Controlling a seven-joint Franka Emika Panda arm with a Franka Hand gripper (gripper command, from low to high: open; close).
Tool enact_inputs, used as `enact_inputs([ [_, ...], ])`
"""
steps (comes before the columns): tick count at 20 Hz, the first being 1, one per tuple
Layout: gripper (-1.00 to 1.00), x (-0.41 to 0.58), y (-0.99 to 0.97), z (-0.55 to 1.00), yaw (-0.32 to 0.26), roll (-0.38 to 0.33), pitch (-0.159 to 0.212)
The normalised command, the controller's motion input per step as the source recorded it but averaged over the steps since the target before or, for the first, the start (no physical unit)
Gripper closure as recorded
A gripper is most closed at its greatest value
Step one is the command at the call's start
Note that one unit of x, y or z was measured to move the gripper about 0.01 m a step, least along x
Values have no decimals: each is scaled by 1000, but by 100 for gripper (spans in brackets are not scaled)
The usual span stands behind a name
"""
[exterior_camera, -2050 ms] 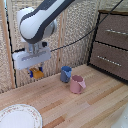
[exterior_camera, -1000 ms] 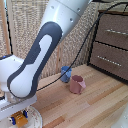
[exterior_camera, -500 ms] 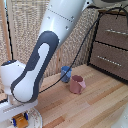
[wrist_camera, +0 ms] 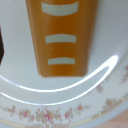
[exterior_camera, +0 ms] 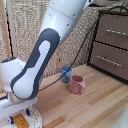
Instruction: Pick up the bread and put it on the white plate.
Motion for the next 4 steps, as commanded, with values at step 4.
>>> enact_inputs([
  [4, -100, 393, -277, 771, 51, -5, -146],
])
